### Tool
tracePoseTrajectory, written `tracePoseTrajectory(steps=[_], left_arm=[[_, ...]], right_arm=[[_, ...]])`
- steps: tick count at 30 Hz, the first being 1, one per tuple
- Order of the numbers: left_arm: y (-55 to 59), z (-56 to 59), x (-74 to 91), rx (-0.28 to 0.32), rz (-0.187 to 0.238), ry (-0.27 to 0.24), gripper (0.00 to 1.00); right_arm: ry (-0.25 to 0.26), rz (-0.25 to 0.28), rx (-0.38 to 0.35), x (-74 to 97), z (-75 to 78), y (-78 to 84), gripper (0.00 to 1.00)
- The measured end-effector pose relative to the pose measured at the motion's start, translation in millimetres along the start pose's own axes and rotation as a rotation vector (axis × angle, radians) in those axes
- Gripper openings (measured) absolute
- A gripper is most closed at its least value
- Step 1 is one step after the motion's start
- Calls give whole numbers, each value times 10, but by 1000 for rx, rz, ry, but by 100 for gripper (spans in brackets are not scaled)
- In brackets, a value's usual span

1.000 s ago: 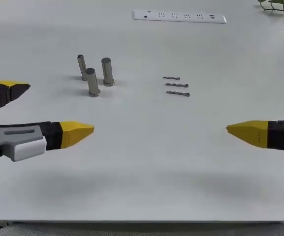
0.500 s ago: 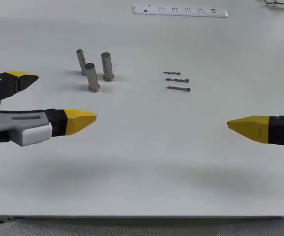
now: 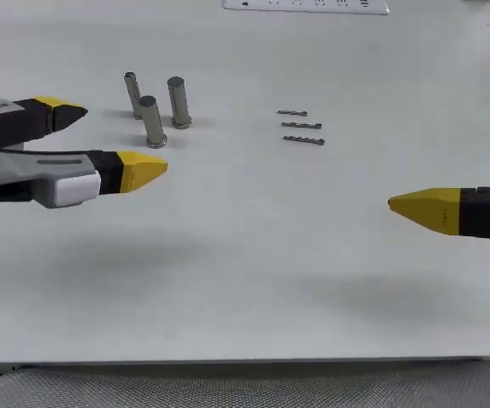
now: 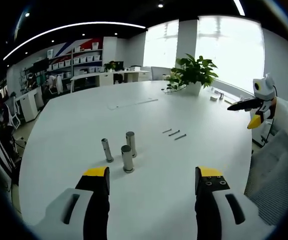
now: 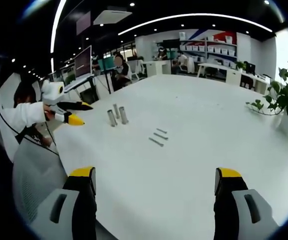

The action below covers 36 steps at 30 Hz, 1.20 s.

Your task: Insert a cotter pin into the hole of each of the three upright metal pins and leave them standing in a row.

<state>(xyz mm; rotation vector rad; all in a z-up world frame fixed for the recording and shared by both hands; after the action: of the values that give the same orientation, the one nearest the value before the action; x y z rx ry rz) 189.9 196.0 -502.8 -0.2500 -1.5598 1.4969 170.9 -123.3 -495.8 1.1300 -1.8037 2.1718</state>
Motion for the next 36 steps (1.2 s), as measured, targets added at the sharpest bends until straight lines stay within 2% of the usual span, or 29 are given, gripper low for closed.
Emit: tracePoseTrajectory(steps=[7,15,19,30,36], left_arm=[[25,-77,-92,12,-17,6,56],[11,-207,-234,14,-23,-21,46],[24,-313,-292,11,-27,-49,38],[42,-394,-489,23,-37,-48,29],[61,-401,-584,31,-44,-47,26]], right_arm=[[3,-3,-5,-11,50,22,97],[12,-11,-13,-39,98,44,97],[12,-14,-16,-29,61,48,97],[-7,-29,-12,37,-136,58,97],[0,-38,-26,48,-170,80,97]])
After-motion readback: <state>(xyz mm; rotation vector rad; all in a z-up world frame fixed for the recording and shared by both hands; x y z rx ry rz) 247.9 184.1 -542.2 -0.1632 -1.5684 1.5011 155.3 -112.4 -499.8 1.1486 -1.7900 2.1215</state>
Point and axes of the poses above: the centre of the closed fingertips' face, and the gripper's own axes: x roughly backward along the fingers, z roughly to its right, y roughly out of its underside, the point moved 3 cm from there along x, roughly backward along the fingers, and after that the axes turned 10 degrees about y, right-handed, at the moved point
